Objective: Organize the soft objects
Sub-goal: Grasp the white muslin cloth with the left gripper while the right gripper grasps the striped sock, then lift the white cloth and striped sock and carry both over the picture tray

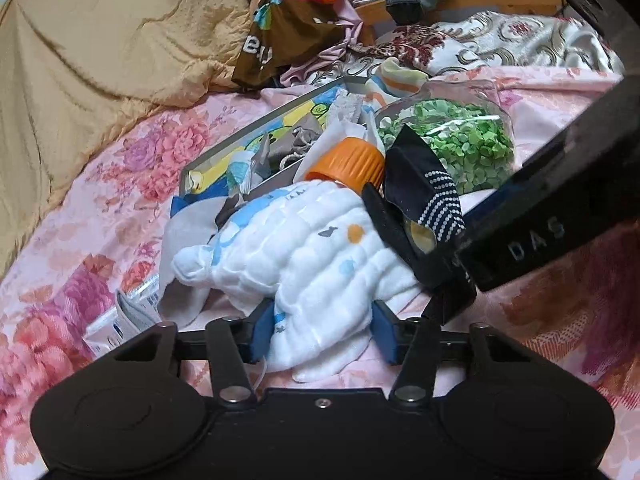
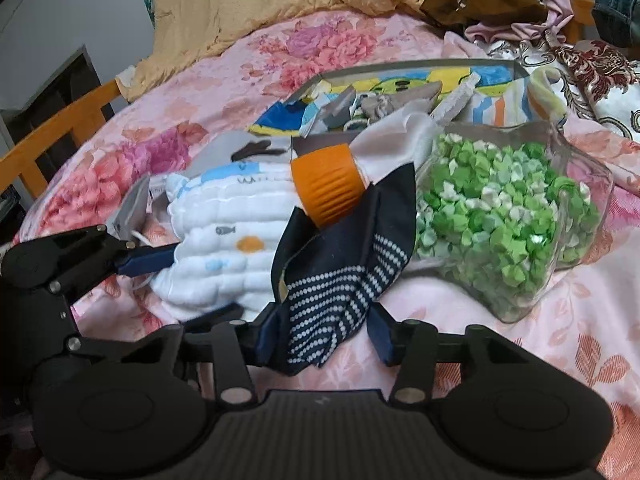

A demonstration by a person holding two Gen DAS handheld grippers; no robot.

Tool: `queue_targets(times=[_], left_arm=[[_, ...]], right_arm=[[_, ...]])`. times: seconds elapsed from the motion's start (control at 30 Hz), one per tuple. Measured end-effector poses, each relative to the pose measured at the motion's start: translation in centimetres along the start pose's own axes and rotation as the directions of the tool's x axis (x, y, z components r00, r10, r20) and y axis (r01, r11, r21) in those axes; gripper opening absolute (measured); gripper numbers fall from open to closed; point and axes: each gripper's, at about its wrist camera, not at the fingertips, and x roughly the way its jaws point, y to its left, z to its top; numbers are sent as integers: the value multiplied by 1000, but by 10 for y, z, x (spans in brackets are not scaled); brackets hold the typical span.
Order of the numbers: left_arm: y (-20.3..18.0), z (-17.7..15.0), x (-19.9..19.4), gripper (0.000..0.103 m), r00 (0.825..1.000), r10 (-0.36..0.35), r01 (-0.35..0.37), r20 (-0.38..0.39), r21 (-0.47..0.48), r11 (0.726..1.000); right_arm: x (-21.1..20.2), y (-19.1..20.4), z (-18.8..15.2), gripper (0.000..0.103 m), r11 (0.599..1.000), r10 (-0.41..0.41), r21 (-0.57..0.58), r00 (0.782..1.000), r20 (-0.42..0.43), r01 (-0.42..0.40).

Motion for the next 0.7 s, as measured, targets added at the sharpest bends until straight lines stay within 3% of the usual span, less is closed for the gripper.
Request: queue_targets(times=[0.13, 0.33, 0.7], left_arm=[[11, 0, -3, 45, 999, -43, 44, 5, -123, 991], [27, -1, -4, 37, 994, -108, 106, 9, -316, 943], [48, -9, -10, 30, 980, -199, 172, 17, -580, 796]], right_arm=[[1, -1, 0, 44, 1000, -4, 1, 1000, -5, 4], [3, -2, -2, 33, 1000, -29, 2, 999, -22, 29], [0, -1, -2, 11, 999, -50, -5, 999, -4, 50]])
